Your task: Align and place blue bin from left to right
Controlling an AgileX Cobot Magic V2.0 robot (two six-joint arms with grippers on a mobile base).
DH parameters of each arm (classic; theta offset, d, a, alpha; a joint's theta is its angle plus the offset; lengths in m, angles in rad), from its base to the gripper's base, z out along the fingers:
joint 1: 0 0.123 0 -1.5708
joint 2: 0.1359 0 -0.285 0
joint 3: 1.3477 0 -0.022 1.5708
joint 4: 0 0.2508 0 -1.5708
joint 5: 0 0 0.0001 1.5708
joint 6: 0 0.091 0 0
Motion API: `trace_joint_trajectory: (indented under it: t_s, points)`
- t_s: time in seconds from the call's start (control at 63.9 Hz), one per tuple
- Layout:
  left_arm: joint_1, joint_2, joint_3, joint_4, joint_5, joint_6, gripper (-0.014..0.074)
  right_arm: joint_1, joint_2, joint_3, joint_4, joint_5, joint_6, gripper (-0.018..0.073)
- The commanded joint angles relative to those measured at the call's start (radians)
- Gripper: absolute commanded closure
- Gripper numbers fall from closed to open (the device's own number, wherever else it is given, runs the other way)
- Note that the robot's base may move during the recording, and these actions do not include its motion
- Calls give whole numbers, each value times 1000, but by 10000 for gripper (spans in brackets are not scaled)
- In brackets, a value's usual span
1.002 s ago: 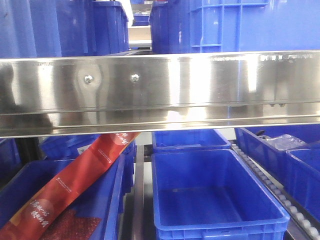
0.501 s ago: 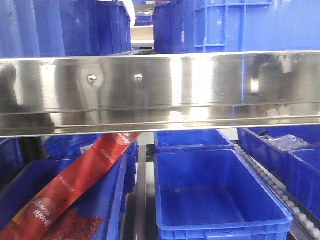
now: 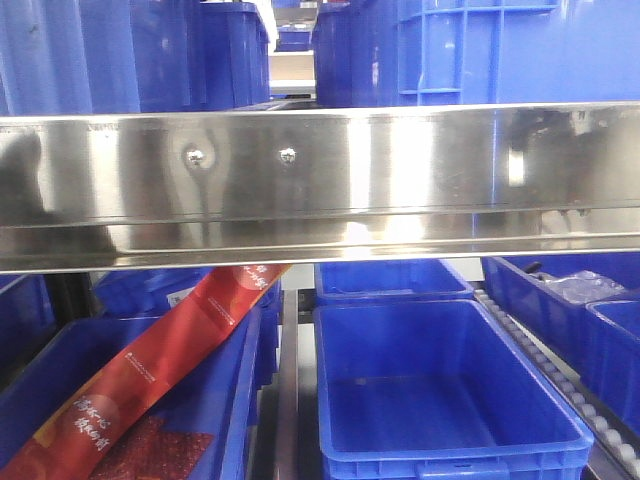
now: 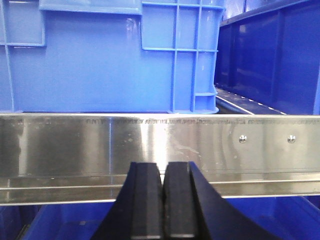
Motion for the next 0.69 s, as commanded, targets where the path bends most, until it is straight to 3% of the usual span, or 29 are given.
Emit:
trace_joint_trajectory:
  t_s: [0.0, 0.673]
  points:
    - [-4, -5, -2, -7, -20, 2, 592, -1, -4, 0, 2, -33, -7, 638]
    - [-4, -5, -2, -7, -20, 2, 592, -1, -4, 0, 2, -33, -7, 638]
